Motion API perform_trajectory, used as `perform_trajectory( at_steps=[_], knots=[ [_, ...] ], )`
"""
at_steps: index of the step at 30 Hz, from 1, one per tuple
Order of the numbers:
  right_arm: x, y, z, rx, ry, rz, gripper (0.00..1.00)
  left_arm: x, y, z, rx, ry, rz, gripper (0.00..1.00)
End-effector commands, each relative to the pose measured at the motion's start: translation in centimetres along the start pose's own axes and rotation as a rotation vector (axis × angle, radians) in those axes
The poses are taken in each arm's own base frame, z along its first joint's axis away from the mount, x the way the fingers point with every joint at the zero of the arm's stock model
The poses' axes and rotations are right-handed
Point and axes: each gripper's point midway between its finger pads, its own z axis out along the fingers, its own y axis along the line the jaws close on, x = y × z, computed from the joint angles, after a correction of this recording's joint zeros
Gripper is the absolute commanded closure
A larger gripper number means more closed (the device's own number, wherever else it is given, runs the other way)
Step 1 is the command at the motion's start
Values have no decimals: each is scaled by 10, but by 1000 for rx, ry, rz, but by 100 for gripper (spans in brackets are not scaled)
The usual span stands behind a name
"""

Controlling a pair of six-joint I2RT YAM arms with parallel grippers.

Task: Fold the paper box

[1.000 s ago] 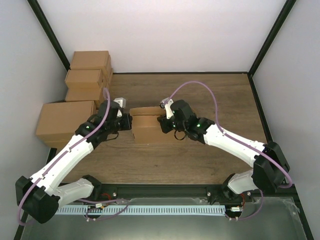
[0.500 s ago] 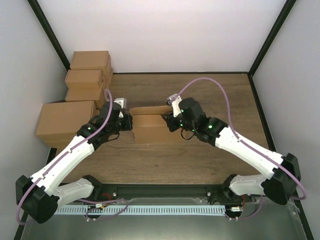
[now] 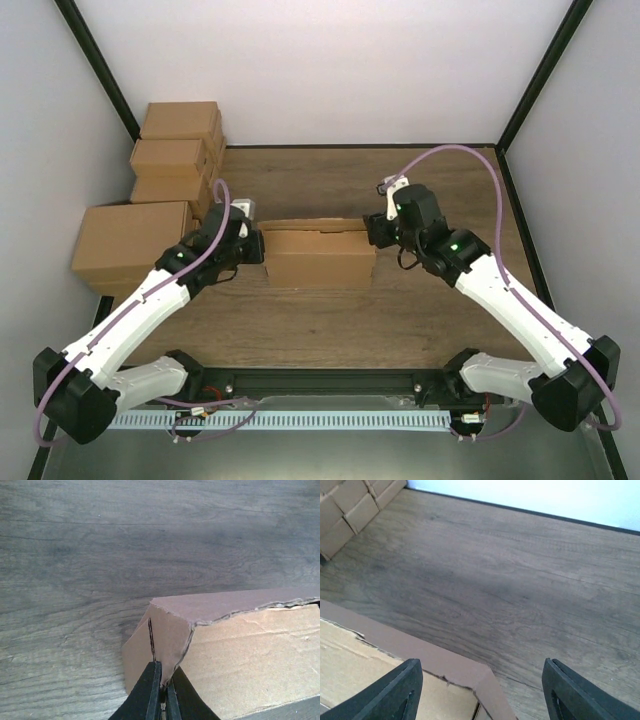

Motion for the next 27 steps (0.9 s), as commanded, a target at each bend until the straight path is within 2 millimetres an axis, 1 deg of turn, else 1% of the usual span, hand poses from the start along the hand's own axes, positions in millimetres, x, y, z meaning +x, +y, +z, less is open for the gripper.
perform_trajectory(
  at_steps=[1,5,11,12,14,15,19,21,23,24,27],
  knots=[
    [16,-2,7,12,77,-43,32,35,15,4,-64,143,29,96],
    [23,5,11,-28,106,-46,36,37,15,6,-56,148,25,96],
    [34,-10,12,57,154,-47,35,33,12,4,-51,137,28,96],
    [35,-12,12,69,155,-48,37,33,12,4,-50,137,29,96],
    [38,-14,12,82,165,-39,45,31,11,4,-49,134,31,96],
    [39,-14,12,80,174,-33,50,30,10,4,-47,135,31,96],
    [38,-6,8,44,215,9,78,25,7,1,-41,129,32,96],
    [35,1,1,5,232,42,88,22,5,1,-38,123,33,96],
    [32,11,-7,-52,245,68,93,21,2,0,-33,122,36,96],
    [32,14,-10,-72,253,75,93,20,1,1,-31,121,36,96],
    [34,15,-14,-73,276,96,94,20,-1,2,-33,123,42,96]
  ],
)
